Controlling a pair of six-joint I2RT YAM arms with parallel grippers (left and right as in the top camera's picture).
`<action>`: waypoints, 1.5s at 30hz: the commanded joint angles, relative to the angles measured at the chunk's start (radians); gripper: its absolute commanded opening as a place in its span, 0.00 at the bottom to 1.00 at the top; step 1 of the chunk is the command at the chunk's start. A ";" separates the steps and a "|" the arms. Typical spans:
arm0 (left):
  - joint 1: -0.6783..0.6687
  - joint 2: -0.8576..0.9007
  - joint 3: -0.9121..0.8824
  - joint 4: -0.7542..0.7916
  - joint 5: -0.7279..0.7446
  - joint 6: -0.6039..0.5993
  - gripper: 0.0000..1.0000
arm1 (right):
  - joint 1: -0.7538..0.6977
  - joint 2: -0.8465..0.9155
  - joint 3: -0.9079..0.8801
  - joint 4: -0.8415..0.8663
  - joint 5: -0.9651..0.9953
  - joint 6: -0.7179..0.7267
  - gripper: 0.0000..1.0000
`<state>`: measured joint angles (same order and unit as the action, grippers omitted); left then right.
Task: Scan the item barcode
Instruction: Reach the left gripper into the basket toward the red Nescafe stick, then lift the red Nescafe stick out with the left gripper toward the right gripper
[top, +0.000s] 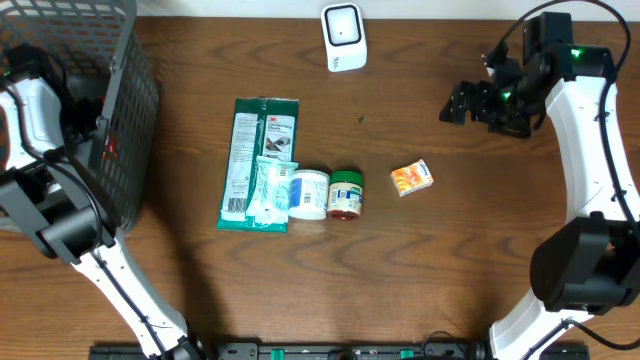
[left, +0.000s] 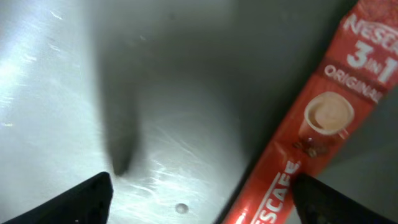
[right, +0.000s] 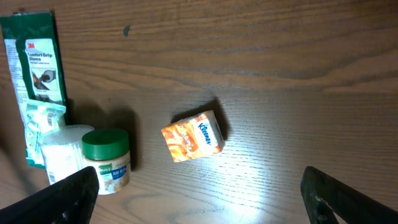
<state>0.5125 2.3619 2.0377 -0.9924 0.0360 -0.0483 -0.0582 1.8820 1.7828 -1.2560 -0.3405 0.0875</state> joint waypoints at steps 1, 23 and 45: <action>0.001 0.021 -0.027 -0.026 0.107 0.006 0.89 | 0.001 -0.017 -0.006 -0.001 -0.001 0.009 0.99; -0.010 -0.111 -0.272 0.125 0.102 -0.006 0.89 | 0.001 -0.017 -0.006 0.023 0.000 0.001 0.99; 0.045 -0.658 -0.185 0.224 0.234 -0.100 0.07 | 0.001 -0.018 -0.006 0.028 -0.003 0.002 0.96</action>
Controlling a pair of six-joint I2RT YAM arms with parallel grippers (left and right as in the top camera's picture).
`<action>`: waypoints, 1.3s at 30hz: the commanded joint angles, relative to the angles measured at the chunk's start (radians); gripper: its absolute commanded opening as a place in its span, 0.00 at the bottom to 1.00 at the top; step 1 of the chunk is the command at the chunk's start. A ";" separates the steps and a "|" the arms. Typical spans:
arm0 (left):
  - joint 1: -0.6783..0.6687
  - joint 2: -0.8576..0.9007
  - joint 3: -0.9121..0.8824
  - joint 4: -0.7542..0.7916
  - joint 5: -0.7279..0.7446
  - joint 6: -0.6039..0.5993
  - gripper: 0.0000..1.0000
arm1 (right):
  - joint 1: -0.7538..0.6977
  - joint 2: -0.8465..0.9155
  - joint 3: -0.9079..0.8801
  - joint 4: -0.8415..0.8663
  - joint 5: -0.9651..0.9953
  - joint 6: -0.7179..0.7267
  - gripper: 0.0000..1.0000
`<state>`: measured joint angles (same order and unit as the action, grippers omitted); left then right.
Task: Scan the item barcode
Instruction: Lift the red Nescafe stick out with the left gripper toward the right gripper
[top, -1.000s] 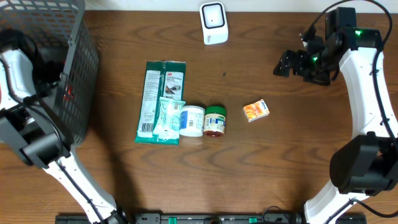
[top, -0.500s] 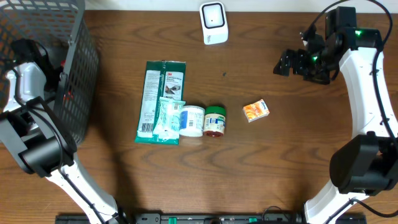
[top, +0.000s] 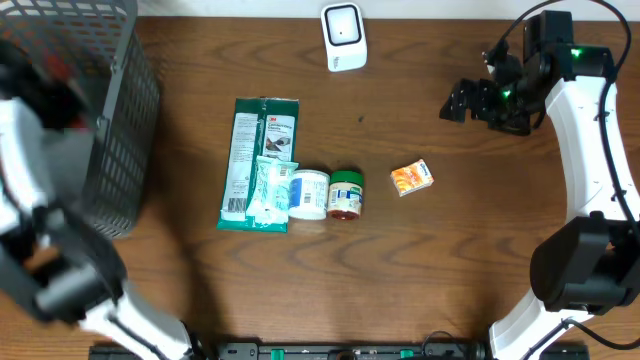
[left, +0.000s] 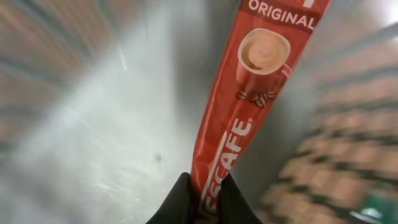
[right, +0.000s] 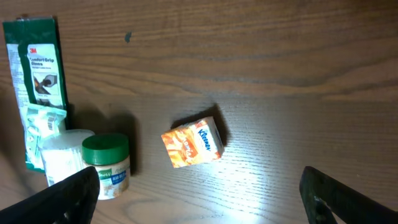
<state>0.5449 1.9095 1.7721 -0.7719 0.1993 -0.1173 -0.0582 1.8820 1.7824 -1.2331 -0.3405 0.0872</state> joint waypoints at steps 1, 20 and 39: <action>0.012 -0.262 0.082 0.003 0.092 -0.031 0.07 | 0.001 -0.018 -0.005 0.011 -0.010 0.002 0.95; -0.497 -0.327 0.075 -0.289 1.135 0.132 0.07 | -0.117 -0.018 -0.005 0.025 -1.196 -0.349 0.80; -0.701 -0.117 0.075 -0.267 1.301 0.147 0.07 | 0.211 -0.018 -0.005 0.286 -1.220 -0.549 0.82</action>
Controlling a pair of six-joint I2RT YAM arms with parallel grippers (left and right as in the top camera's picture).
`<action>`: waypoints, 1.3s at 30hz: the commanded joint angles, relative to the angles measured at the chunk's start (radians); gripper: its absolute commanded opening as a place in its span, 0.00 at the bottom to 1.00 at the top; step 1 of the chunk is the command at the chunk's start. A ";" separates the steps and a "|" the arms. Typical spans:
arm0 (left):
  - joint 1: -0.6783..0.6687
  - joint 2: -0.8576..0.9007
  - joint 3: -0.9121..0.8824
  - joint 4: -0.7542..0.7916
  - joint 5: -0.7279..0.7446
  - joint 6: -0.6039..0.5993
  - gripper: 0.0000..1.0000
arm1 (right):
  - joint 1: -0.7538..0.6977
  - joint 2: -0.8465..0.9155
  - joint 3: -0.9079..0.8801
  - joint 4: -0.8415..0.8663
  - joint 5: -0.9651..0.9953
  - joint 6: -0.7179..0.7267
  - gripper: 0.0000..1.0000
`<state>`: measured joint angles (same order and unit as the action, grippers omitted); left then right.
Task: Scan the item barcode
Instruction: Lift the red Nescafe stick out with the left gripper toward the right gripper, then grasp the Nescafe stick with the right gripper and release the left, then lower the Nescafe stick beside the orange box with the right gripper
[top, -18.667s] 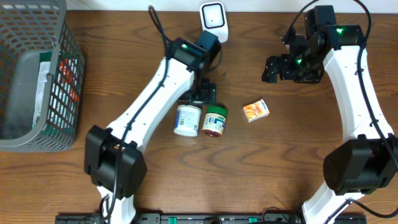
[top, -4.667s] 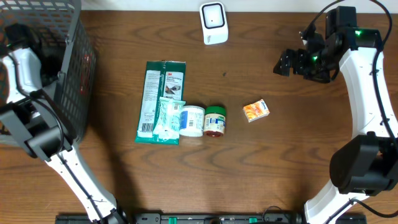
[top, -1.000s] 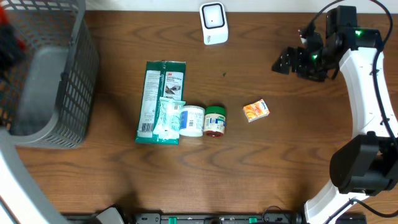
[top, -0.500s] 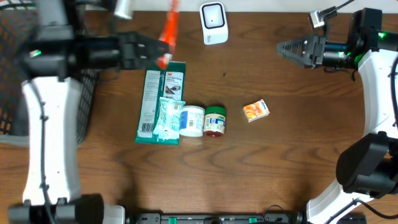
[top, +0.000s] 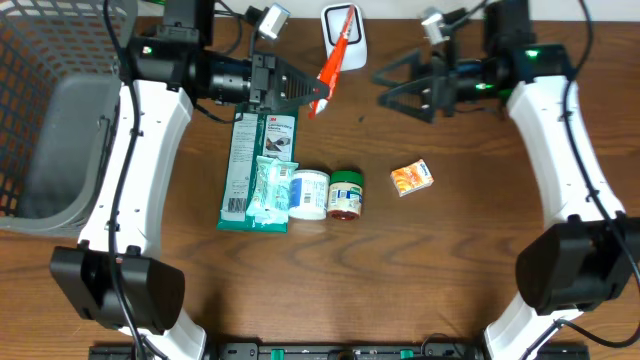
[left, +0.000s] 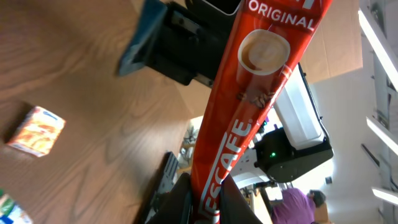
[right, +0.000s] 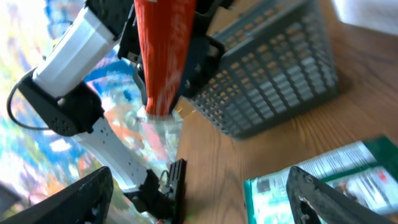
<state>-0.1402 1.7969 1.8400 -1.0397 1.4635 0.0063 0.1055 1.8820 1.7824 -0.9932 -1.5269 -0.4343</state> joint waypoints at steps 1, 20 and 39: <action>-0.019 -0.005 0.007 0.001 0.037 0.023 0.07 | 0.061 -0.018 -0.005 0.074 -0.033 -0.019 0.82; -0.030 -0.005 0.007 0.002 0.036 0.028 0.07 | 0.163 -0.018 -0.005 0.810 -0.033 0.677 0.36; 0.137 -0.005 0.007 0.147 -0.708 -0.098 0.77 | 0.103 -0.022 0.004 0.317 0.756 0.753 0.01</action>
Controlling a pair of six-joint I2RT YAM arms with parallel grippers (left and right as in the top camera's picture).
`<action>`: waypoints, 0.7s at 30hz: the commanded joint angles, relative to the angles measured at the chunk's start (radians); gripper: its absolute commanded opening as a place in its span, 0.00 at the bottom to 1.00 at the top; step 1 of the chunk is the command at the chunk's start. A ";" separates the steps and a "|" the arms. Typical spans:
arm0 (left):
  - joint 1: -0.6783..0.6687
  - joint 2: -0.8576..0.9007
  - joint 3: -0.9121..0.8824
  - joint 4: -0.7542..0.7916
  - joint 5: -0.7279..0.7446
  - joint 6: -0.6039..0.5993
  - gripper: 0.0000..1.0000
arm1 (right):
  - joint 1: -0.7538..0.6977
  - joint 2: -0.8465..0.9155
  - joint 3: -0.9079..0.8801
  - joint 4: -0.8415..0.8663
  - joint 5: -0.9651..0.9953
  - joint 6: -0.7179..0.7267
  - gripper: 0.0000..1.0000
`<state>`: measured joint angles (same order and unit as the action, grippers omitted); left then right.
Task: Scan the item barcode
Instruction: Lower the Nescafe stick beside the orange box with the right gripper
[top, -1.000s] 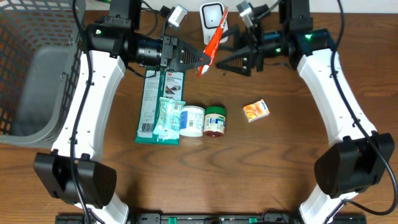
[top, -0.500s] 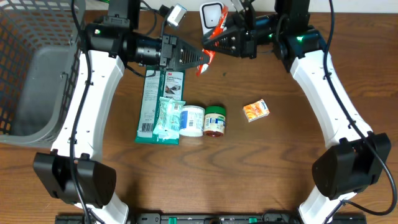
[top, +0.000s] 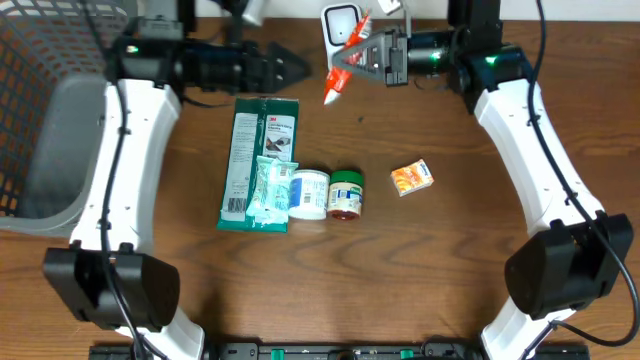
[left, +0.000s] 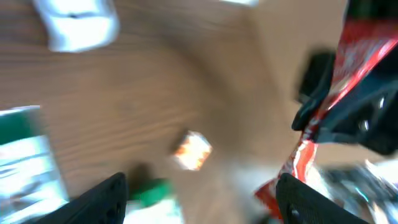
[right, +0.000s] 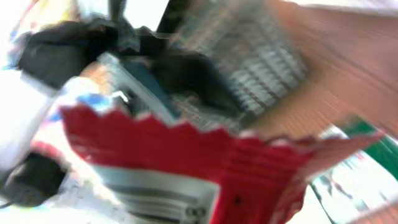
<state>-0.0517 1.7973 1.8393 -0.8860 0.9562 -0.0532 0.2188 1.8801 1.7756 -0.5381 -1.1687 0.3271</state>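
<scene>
The red Nescafe sachet (top: 343, 68) hangs in the air just below the white scanner (top: 343, 32) at the table's far edge. My right gripper (top: 368, 55) is shut on its upper end. In the right wrist view the sachet (right: 186, 155) fills the frame, its white barcode panel (right: 155, 196) towards the camera, and it hides the fingers. My left gripper (top: 290, 68) stands open just left of the sachet with nothing between its fingers (left: 102, 199). The left wrist view shows the sachet (left: 339, 81) in the black right gripper (left: 348, 121), and the scanner (left: 78, 22).
A grey basket (top: 60, 110) stands at the far left. On the table's middle lie a green 3M pack (top: 255, 140), a white jar (top: 310, 193), a green-lidded jar (top: 346, 193) and an orange Kleenex box (top: 411, 178).
The sachet has passed from my left gripper to my right one. The left gripper has opened and stands a little further left. The right gripper has shut on the sachet beside the scanner.
My left gripper was open over the sachet inside the basket. Then it was shut on the sachet there. Then it held the sachet up by the scanner, the open right gripper facing it. Now the right gripper holds the sachet.
</scene>
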 joint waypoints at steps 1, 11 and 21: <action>0.062 -0.005 0.008 -0.015 -0.211 -0.039 0.77 | -0.010 -0.022 0.020 -0.221 0.500 -0.036 0.01; 0.105 -0.005 0.008 -0.192 -0.553 -0.038 0.77 | 0.000 -0.021 0.162 -0.914 0.990 -0.188 0.01; 0.105 -0.005 0.008 -0.232 -0.630 -0.030 0.77 | 0.131 -0.021 -0.082 -0.818 1.035 -0.193 0.01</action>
<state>0.0551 1.7973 1.8393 -1.1141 0.3695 -0.0853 0.2955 1.8656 1.7515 -1.3872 -0.1646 0.1505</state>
